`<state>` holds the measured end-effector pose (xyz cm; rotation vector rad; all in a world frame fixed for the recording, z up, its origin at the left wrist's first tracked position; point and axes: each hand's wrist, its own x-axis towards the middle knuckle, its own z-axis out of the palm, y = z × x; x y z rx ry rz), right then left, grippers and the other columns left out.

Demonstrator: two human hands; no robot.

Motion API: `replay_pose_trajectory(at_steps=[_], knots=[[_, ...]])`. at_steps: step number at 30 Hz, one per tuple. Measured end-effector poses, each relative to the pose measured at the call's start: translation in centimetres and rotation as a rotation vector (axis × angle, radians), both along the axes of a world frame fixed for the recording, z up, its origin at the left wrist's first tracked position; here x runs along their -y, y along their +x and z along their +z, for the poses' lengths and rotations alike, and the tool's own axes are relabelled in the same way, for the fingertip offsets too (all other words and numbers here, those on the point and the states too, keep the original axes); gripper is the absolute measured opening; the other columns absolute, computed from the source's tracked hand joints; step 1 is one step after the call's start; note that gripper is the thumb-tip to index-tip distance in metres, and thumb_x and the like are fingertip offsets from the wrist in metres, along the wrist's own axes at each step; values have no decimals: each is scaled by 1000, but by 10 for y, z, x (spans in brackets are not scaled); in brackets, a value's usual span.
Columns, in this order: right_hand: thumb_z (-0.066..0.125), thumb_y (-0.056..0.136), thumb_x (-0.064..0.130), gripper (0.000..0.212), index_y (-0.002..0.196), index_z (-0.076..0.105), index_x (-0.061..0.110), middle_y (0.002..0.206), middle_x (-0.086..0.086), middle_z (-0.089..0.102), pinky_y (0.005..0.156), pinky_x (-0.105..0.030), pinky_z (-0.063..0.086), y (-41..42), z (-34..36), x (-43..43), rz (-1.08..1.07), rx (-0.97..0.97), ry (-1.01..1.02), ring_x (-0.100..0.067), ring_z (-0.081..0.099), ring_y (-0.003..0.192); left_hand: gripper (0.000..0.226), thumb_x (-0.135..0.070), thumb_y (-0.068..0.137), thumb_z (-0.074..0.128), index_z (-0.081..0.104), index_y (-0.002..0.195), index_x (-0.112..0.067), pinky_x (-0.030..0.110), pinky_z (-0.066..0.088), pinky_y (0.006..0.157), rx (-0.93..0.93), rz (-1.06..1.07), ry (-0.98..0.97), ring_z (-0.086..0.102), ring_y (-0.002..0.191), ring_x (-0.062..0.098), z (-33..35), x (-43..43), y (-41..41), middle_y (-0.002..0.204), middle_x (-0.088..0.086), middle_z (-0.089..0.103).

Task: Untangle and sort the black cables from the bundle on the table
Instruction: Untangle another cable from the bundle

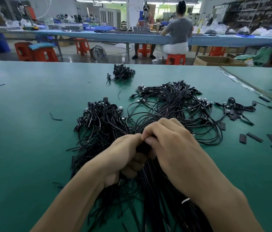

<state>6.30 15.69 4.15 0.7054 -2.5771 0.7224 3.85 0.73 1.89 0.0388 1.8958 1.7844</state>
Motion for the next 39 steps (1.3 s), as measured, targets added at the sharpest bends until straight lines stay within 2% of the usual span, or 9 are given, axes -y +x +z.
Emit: replay_pose_trajectory(at_steps=[4, 9, 14, 19, 23, 27, 31, 36, 39], knots=[[51, 97, 27, 11, 92, 60, 33, 89, 17, 58, 83, -33, 45, 0, 2, -8, -63, 133, -22, -6, 51, 92, 46, -34, 82, 35, 65, 49, -21, 13, 16, 34, 76, -90, 124, 19, 45, 6, 5, 0, -1, 56, -8, 32], [52, 97, 34, 11, 90, 60, 38, 88, 13, 63, 79, -35, 50, 3, 7, -21, -74, 333, 24, -12, 59, 87, 41, -26, 99, 52, 68, 62, -35, 16, 21, 38, -122, -288, -144, 26, 45, 4, 5, -1, 7, 57, -11, 32], [59, 94, 34, 8, 92, 66, 37, 101, 18, 53, 83, -34, 50, 1, 3, -20, -49, 291, 79, -7, 58, 92, 31, -33, 104, 48, 66, 83, -21, 17, 24, 40, -258, -390, -303, 29, 43, 5, 5, -1, 11, 53, -11, 35], [68, 88, 33, 19, 102, 63, 45, 86, 17, 63, 75, -28, 50, -5, -2, -25, 46, 366, -23, 1, 55, 79, 29, -35, 103, 51, 69, 83, -24, 19, 27, 41, -266, -405, -406, 30, 43, 6, 8, 3, 10, 56, -9, 37], [72, 85, 23, 12, 89, 69, 33, 76, 15, 67, 66, -13, 45, -7, -5, -25, 62, 359, -38, 3, 61, 79, 26, -32, 103, 53, 71, 89, -19, 30, 29, 59, -341, -444, -447, 35, 61, 18, 5, 2, 8, 73, 5, 43], [66, 89, 21, 18, 91, 55, 35, 78, 14, 64, 63, -21, 48, -7, -8, -23, 75, 347, -49, -1, 59, 78, 27, -32, 103, 52, 70, 87, -19, 31, 29, 60, -355, -414, -446, 35, 65, 19, 1, 2, 7, 75, 5, 44], [59, 92, 14, 25, 88, 44, 34, 79, 14, 54, 74, -23, 43, -5, -7, -15, 94, 222, -14, -3, 48, 85, 27, -24, 103, 53, 64, 80, -18, 23, 29, 45, -345, -283, -352, 32, 49, 12, -3, 0, 7, 60, -3, 41], [63, 85, -4, 30, 87, 50, 23, 82, 12, 53, 74, -27, 40, -4, -5, -6, 13, -91, -45, -14, 45, 83, 25, -2, 90, 45, 51, 73, -19, 18, 24, 38, -24, 36, 154, 31, 48, 8, 3, -11, 5, 60, -4, 37], [61, 89, 8, 14, 89, 56, 21, 85, 11, 58, 73, -27, 42, -4, -6, -2, -49, -251, -126, -16, 47, 84, 3, -21, 77, 48, 48, 77, -18, 18, 25, 39, 96, 55, 419, 31, 50, 9, 16, -12, 5, 62, -3, 38]])
